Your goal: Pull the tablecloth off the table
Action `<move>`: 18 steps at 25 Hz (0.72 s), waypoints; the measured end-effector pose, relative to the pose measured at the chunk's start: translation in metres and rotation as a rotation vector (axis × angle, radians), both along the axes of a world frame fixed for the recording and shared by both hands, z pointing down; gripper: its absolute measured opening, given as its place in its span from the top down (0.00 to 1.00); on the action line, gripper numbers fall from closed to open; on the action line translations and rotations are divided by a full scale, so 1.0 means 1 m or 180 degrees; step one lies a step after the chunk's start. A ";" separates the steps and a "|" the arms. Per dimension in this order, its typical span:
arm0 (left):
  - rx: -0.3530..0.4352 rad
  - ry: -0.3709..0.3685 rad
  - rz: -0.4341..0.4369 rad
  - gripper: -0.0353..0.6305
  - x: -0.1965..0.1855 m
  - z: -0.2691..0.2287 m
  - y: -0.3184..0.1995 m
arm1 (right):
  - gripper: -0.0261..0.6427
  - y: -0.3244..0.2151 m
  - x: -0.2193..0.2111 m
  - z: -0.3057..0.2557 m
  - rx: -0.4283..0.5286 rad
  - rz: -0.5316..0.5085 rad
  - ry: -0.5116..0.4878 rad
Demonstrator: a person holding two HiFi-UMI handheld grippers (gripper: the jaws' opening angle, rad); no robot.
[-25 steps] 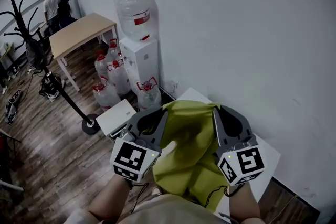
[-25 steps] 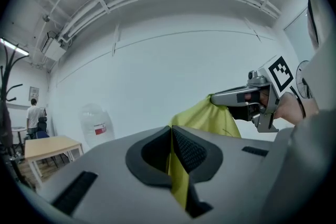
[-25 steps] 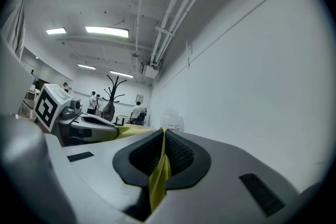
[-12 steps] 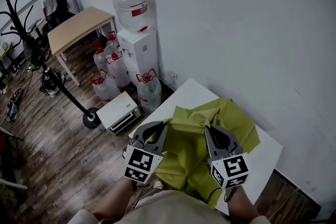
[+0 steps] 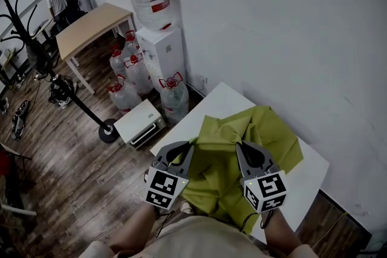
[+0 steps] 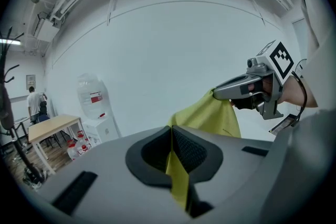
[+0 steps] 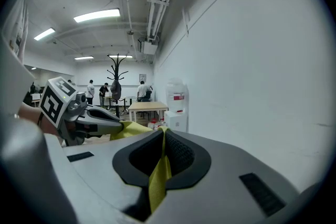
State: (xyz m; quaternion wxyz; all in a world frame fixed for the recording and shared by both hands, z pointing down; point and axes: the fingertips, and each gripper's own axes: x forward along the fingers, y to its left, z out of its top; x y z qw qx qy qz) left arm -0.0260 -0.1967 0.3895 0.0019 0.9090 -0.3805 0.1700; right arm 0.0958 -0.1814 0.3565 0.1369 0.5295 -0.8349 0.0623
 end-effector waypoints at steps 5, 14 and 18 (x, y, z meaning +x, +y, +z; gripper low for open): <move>-0.0029 0.0038 -0.0023 0.91 0.000 -0.002 -0.006 | 0.91 -0.005 0.001 -0.001 -0.0011 -0.0032 -0.0042; -0.0015 0.0020 -0.0020 0.91 0.001 -0.003 -0.011 | 0.91 -0.007 0.001 -0.003 0.0001 -0.0075 -0.0099; 0.0023 0.0048 -0.0019 0.91 0.004 -0.010 -0.011 | 0.91 -0.008 0.006 -0.008 0.0040 -0.0077 -0.0138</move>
